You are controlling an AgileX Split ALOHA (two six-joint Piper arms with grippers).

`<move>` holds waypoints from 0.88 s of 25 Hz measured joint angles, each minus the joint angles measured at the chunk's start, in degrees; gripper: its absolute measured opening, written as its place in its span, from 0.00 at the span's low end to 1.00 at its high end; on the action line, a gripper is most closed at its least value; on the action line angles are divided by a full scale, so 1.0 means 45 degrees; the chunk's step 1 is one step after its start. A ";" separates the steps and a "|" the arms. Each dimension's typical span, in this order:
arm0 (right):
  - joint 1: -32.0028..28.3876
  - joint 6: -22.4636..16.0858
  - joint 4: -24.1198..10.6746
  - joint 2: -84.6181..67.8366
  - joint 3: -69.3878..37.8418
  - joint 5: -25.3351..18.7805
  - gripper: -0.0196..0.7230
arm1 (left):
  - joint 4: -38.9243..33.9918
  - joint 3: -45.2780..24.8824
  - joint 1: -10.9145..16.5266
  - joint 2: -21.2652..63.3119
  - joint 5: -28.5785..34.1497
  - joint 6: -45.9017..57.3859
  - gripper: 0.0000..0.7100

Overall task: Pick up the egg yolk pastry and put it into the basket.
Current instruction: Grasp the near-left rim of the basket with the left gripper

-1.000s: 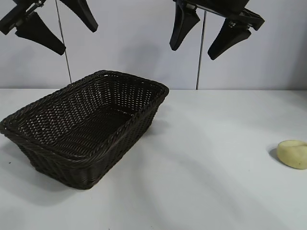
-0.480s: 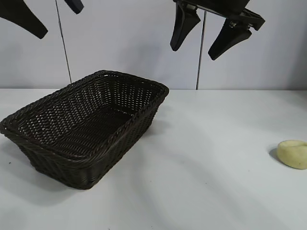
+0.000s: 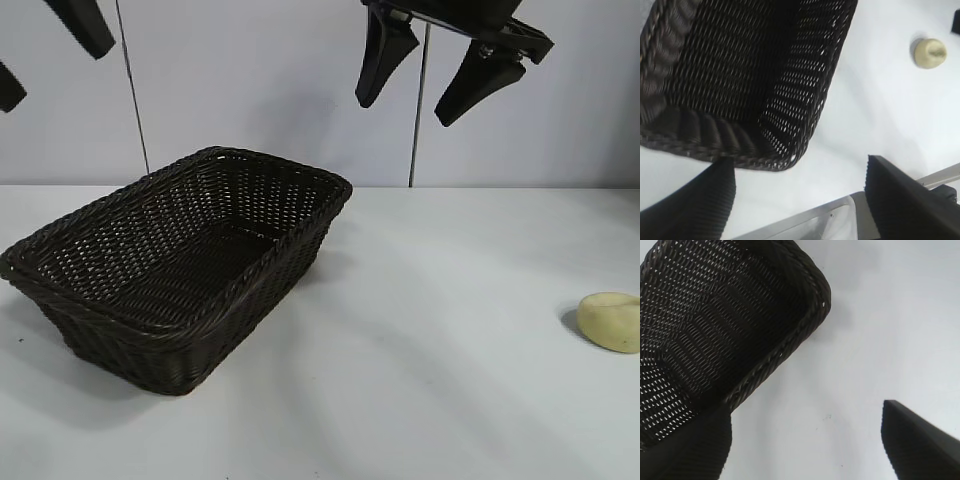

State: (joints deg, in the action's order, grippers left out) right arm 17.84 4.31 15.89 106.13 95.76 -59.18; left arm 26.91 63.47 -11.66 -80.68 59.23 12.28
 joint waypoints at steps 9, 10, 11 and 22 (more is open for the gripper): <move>0.0000 0.0000 0.0000 0.0000 0.0000 -0.0208 0.82 | -0.0623 -0.0930 0.0000 0.0059 -0.0818 0.4390 0.75; 0.0000 0.0000 0.0000 0.0000 0.0000 -0.0208 0.82 | -0.0892 -0.0930 0.0000 0.0072 -0.0920 0.4962 0.75; 0.0000 0.0000 0.0000 0.0000 0.0000 -0.0220 0.82 | -0.1114 -0.0930 0.0000 0.0072 -0.0969 0.5533 0.75; 0.0000 0.0000 0.0000 0.0000 0.0000 -0.0222 0.82 | -0.2808 -0.0930 -0.0740 0.0072 -0.1194 0.8436 0.75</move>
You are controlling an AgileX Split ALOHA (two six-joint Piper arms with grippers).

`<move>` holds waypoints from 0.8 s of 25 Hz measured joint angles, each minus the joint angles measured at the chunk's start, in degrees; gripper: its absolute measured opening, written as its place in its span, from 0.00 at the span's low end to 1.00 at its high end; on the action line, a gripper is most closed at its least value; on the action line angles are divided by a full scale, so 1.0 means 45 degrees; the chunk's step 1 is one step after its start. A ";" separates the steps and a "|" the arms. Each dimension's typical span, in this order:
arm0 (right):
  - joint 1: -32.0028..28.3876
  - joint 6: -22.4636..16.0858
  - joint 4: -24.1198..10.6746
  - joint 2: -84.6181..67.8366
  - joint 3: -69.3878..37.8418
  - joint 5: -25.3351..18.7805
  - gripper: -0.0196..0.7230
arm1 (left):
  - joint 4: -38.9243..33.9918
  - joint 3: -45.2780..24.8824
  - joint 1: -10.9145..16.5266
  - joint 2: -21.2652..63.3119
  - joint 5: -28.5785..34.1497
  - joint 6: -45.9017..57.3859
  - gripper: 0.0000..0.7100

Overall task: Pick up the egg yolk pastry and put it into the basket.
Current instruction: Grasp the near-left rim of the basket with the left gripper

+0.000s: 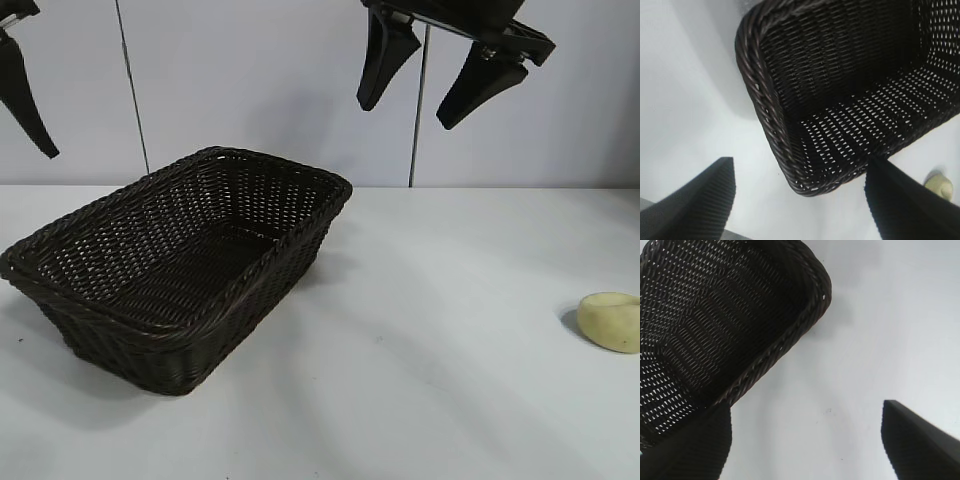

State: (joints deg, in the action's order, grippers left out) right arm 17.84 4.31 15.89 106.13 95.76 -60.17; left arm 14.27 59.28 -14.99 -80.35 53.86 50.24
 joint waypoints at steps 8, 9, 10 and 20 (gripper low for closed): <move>0.0000 0.0000 0.0000 0.0000 0.0000 -0.0011 0.82 | -0.3172 0.0000 -0.1600 0.0000 -0.0499 0.3781 0.75; 0.0000 0.0000 0.0000 0.0000 0.0000 -0.0011 0.82 | -0.3409 0.0000 -0.1607 0.0000 -0.0499 0.3985 0.75; 0.0000 0.0000 0.0000 0.0000 0.0000 -0.0023 0.82 | -0.3571 0.0000 -0.1607 0.0000 -0.0499 0.4095 0.75; 0.0000 0.0000 0.0000 0.0000 0.0000 -0.0023 0.82 | -0.3398 -0.0774 -0.1607 0.0000 -0.0810 0.4216 0.75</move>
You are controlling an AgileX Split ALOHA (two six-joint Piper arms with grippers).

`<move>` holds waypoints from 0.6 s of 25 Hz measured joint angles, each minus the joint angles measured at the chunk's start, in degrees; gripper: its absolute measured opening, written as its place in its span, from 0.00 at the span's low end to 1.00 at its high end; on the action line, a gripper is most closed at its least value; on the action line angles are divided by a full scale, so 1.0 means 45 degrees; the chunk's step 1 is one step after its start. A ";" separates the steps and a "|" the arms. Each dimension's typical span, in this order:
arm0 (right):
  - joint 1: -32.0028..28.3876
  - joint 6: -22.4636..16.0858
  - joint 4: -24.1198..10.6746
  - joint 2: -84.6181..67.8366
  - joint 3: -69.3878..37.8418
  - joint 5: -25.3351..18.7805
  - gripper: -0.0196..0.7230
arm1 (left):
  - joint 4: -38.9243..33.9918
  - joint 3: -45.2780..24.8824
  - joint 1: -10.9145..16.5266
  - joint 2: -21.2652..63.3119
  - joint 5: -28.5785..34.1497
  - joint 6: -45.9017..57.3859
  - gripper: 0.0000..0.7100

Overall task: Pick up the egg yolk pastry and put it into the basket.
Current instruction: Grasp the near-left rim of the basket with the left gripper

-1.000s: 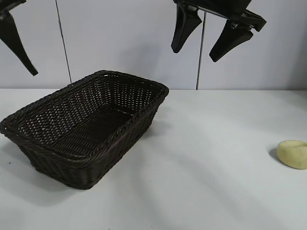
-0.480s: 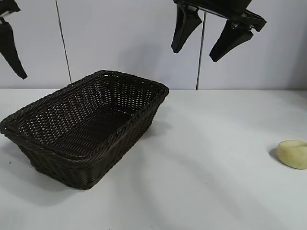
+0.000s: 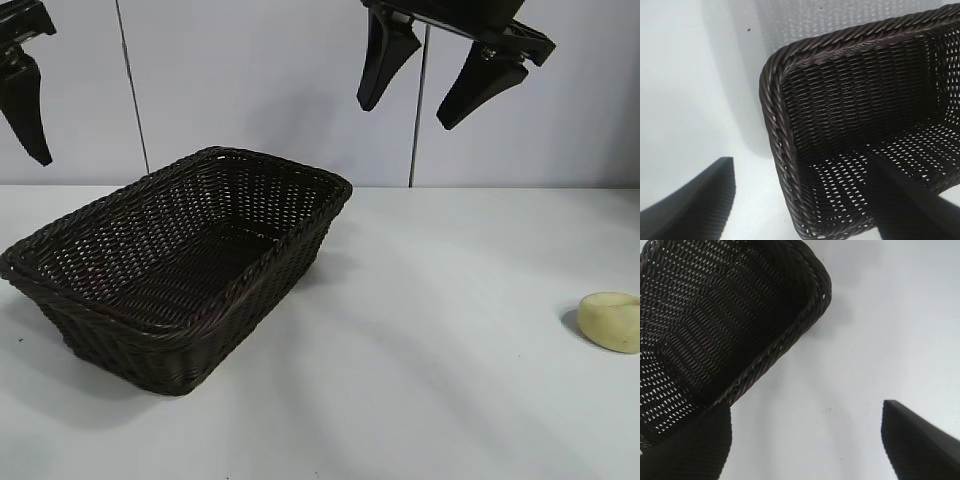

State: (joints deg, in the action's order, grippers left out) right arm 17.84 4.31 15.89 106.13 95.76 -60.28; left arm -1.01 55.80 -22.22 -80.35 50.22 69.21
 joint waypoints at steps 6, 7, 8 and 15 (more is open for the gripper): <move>0.0000 0.0000 0.0000 0.0000 0.0000 0.0000 0.82 | 0.0225 -0.0977 0.0000 0.0000 -0.1209 0.0017 0.75; 0.0000 0.0000 0.0000 0.0000 0.0000 0.0000 0.82 | 0.0398 -0.1070 0.0000 0.0000 -0.1290 0.0017 0.75; 0.0000 0.0000 0.0000 0.0000 0.0000 0.0000 0.82 | 0.0463 -0.1125 0.0000 0.0000 -0.1435 -0.0037 0.75; 0.0000 0.0000 0.0000 0.0000 0.0000 0.0000 0.82 | 0.0557 -0.1142 0.0000 0.0000 -0.1861 -0.0088 0.75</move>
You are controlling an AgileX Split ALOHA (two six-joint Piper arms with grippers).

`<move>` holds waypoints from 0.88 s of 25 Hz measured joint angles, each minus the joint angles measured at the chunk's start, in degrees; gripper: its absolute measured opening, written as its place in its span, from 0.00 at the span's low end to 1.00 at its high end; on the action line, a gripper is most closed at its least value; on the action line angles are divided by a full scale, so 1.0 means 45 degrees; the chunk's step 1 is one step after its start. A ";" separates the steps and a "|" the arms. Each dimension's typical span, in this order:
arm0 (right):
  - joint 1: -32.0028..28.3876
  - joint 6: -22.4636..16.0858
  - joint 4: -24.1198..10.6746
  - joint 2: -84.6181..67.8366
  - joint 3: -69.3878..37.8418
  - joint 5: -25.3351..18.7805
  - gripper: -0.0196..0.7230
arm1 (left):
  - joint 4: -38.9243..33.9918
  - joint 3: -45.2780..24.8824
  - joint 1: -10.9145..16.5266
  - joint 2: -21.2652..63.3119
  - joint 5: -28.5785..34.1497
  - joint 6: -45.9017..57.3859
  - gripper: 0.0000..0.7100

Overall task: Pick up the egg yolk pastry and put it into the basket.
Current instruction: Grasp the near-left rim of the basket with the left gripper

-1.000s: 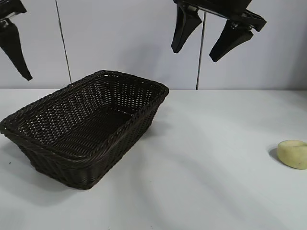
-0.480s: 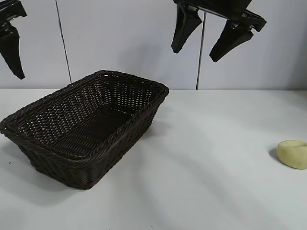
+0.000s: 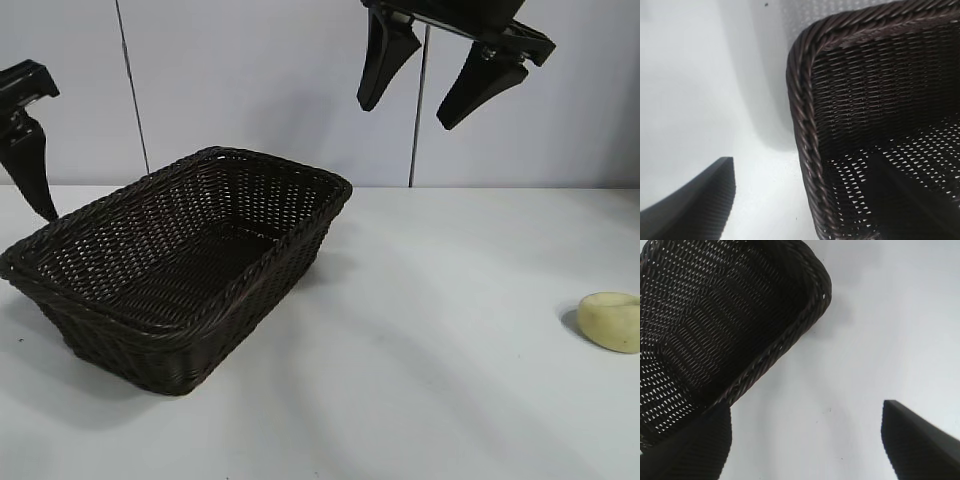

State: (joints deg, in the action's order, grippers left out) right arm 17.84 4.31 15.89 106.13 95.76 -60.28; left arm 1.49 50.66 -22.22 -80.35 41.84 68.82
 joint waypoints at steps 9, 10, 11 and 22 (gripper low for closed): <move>0.0000 0.0000 0.0000 0.0000 0.0000 0.0000 0.82 | 0.0781 0.0000 -0.0015 -0.1555 -0.0564 -0.1045 0.75; 0.0000 0.0000 0.0000 0.0000 0.0000 0.0000 0.82 | 0.0862 0.0000 -0.0015 -0.1802 -0.0757 -0.1109 0.75; 0.0000 0.0000 0.0000 0.0000 0.0000 0.0000 0.82 | 0.0892 0.0000 -0.0015 -0.2060 -0.0973 -0.1139 0.75; 0.0000 0.0000 0.0000 0.0000 0.0000 -0.0011 0.82 | 0.1324 0.0000 -0.0015 -0.4092 -0.2705 -0.1215 0.70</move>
State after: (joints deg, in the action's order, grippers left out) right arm 17.84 4.31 15.89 106.13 95.76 -60.33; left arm 7.45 50.66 -22.29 -98.77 29.67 63.35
